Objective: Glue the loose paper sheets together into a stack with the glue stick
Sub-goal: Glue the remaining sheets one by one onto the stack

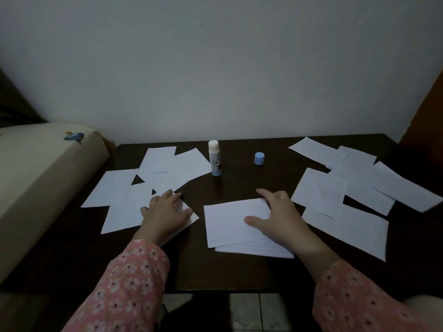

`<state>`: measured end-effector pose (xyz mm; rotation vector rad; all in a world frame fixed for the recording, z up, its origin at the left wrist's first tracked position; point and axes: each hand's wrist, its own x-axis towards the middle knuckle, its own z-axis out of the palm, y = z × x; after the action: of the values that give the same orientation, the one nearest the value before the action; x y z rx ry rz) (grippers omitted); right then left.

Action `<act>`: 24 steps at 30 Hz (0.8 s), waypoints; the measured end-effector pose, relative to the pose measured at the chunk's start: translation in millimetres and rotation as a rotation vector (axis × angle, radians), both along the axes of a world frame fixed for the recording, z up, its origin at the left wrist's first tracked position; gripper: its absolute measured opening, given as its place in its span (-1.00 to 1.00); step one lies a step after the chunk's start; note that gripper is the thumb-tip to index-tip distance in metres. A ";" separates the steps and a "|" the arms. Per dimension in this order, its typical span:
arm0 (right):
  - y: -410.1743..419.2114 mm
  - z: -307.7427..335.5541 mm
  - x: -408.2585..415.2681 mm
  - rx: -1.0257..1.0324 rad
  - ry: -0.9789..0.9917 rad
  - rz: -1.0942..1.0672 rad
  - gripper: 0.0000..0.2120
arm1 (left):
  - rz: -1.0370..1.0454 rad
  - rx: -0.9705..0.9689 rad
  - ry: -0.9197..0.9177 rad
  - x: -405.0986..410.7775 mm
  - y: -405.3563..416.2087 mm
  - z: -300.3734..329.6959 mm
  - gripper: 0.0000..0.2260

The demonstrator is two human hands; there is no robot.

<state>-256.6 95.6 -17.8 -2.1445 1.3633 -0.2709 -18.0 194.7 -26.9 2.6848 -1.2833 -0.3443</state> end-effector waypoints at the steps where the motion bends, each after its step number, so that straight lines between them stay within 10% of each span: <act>1: 4.3 -0.9 -0.7 -0.017 0.029 0.026 -0.27 | -0.001 -0.011 0.004 -1.4 0.6 -0.2 -0.43; 16: -17.0 13.3 -1.2 -0.039 0.209 0.077 -0.33 | -0.061 -0.035 0.014 -1.3 -12.3 1.0 -0.44; 24: -57.6 44.2 78.9 0.035 -0.073 0.102 -0.53 | 0.153 -0.297 -0.022 13.4 -41.1 1.1 -0.56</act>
<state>-177.7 37.9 26.3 -2.1459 1.2054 -0.2794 -4.6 153.6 -25.8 2.5168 -1.0330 -0.0956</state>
